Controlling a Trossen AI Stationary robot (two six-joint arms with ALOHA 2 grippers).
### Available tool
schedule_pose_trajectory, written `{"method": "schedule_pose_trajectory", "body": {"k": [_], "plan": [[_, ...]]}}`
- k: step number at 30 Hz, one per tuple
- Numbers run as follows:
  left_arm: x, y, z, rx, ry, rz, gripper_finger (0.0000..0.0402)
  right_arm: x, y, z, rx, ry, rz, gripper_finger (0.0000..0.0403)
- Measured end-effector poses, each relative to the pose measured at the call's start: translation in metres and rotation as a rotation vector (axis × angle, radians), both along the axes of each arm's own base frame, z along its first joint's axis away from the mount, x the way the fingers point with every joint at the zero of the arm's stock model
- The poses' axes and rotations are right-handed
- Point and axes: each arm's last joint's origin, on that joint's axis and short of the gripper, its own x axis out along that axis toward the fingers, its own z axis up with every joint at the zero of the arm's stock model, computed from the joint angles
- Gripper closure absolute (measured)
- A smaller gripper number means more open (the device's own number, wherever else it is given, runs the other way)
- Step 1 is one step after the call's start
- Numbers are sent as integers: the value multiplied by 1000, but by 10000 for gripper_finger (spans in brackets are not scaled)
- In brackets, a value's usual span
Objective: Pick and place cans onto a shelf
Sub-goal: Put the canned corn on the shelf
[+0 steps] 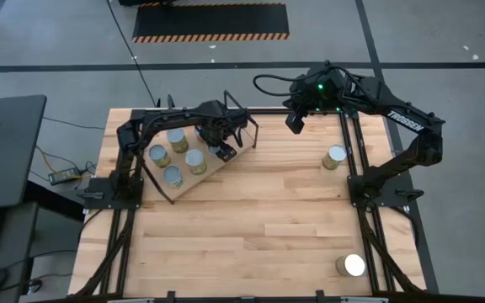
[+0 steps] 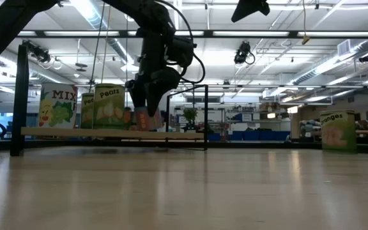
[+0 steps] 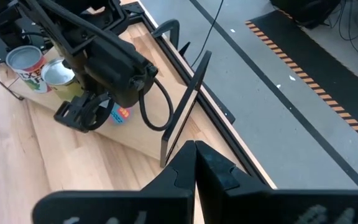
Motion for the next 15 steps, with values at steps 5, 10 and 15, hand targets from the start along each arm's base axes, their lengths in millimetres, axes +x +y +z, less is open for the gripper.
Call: {"method": "schedule_pose_trajectory", "body": {"k": [5, 10, 15], "plan": [[0, 0, 0, -15, -5, -3, 110, 0, 0, 0, 5, -3, -1, 390], [-1, -1, 0, -19, 2, -4, 80, 0, 0, 0, 6, -3, -2, 390], [-1, -1, 0, -21, 8, 0, 53, 0, 0, 0, 6, -3, -2, 390]]}}
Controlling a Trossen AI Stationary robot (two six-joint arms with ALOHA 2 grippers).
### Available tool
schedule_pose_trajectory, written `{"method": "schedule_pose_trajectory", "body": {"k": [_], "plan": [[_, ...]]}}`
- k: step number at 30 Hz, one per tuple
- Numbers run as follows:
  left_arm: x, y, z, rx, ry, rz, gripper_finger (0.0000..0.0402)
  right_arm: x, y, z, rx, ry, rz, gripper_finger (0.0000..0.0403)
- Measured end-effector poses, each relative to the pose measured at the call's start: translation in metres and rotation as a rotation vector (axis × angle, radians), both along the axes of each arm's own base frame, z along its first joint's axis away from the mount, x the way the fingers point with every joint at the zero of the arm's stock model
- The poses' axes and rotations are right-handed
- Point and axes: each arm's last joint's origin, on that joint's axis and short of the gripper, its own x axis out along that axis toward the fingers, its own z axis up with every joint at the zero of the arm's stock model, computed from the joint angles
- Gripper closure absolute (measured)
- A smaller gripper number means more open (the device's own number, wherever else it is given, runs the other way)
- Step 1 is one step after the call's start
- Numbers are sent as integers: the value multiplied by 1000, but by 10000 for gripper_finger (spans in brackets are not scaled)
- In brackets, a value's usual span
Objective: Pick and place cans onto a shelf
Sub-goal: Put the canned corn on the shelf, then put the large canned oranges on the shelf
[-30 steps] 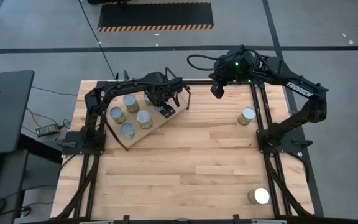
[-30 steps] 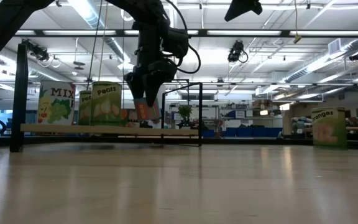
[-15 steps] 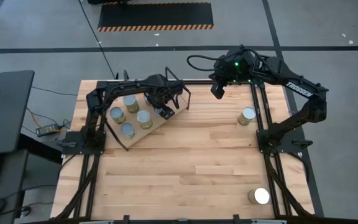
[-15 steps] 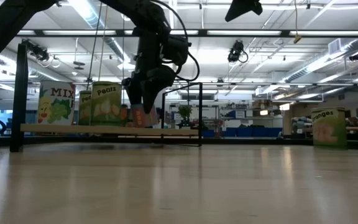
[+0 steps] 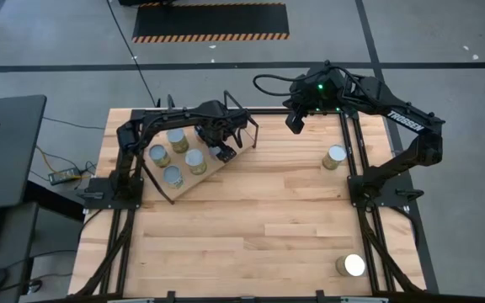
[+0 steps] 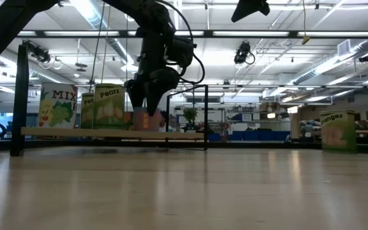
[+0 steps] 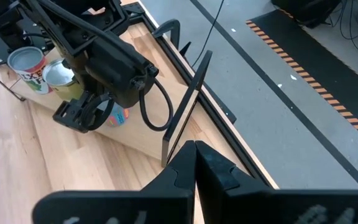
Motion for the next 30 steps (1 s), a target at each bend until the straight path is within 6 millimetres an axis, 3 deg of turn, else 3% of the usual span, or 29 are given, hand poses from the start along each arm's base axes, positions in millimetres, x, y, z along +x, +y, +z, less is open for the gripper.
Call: {"method": "schedule_pose_trajectory", "body": {"k": [11, 20, 24, 30], "plan": [[-2, -1, 3, 9, 13, 1, 49, 0, 0, 0, 0, -1, -1, 390], [-8, -7, 24, 44, -39, -12, 49, -1, -3, -4, 2, 19, -12, 387], [-10, -18, 56, 112, -196, -58, 49, -3, -10, -17, 16, 92, -33, 358], [-36, -47, 145, 289, -615, -148, 49, -23, -10, -33, 118, 314, -40, 259]]}}
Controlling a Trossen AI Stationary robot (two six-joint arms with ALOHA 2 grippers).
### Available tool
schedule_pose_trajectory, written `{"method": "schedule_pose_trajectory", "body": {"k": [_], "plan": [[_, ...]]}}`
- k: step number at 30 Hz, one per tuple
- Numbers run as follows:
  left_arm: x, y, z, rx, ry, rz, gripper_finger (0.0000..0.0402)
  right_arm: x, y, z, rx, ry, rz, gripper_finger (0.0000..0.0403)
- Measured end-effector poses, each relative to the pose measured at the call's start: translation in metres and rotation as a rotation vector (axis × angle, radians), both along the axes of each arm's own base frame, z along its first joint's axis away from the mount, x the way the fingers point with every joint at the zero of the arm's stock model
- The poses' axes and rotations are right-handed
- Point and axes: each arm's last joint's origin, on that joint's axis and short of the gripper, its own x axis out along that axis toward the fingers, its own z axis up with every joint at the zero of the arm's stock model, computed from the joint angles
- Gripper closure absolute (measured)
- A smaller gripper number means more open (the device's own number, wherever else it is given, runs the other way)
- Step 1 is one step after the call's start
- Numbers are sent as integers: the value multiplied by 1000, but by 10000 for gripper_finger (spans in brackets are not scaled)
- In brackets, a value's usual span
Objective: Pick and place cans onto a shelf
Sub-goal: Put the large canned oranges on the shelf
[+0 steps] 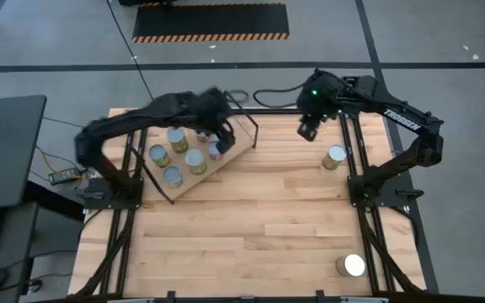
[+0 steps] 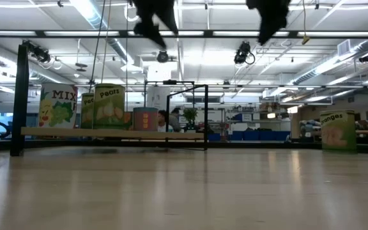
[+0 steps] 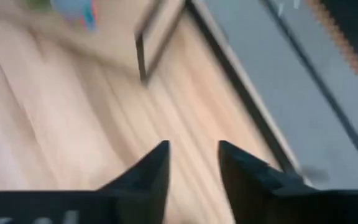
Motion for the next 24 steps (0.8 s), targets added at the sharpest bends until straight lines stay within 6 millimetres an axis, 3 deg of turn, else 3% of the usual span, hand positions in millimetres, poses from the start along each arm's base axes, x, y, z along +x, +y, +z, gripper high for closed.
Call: {"method": "schedule_pose_trajectory", "body": {"k": [5, 11, 17, 24], "plan": [[-39, -13, 60, 195, -252, -86, 49, -22, 0, -19, 118, 215, -48, 172], [-76, -23, 98, 319, -402, -98, 49, -30, -14, -61, 279, 311, -173, 77], [-99, -31, 101, 290, -361, -68, 49, -36, -19, -100, 393, 356, -295, 16], [-101, -43, 94, 242, -287, -129, 49, -44, -24, -141, 381, 402, -584, 19]]}}
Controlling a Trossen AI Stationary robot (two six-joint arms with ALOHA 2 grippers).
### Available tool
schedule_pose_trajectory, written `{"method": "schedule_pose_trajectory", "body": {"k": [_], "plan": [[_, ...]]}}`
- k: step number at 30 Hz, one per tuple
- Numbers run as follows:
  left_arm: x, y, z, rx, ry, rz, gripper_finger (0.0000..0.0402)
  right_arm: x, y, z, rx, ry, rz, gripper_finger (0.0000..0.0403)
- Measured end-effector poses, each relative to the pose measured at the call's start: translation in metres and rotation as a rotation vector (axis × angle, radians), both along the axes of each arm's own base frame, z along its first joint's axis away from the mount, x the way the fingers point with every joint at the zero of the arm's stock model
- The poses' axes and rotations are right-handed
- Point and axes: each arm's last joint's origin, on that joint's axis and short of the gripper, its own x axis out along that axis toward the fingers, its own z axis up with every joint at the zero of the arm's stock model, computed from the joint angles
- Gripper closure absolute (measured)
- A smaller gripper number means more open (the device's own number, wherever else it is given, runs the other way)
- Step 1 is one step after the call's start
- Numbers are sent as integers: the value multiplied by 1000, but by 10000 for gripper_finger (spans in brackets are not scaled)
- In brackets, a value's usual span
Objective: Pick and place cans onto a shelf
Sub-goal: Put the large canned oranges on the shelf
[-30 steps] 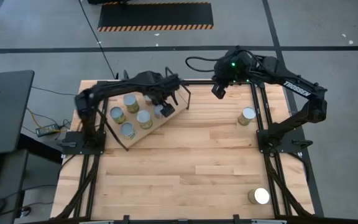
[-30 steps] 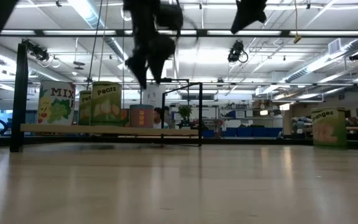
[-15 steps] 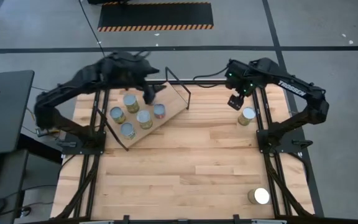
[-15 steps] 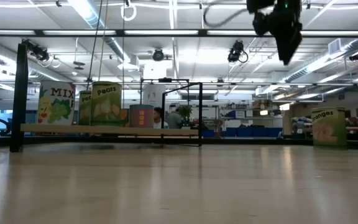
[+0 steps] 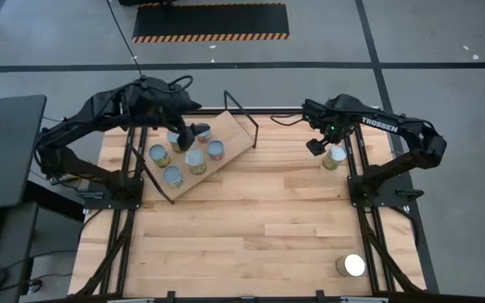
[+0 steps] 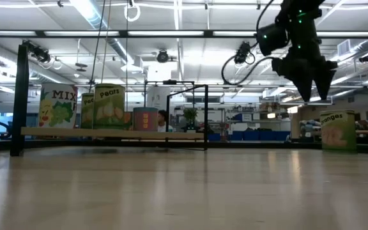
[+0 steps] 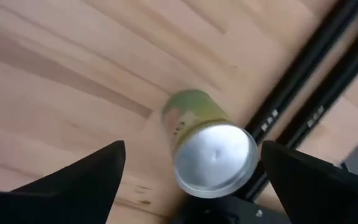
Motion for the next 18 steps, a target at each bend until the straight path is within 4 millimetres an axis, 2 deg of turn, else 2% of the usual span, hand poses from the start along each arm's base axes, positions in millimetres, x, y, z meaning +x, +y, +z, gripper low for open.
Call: {"method": "schedule_pose_trajectory", "body": {"k": [12, 16, 18], "plan": [[4, -12, -2, -5, 12, -43, 49, -18, -8, -31, 14, 59, -219, 23], [0, -19, -8, -25, 88, -69, 49, -24, -5, -45, 55, 78, -271, 26], [-8, -24, -13, -52, 172, -74, 49, -26, -5, -50, 69, 79, -308, 27]]}}
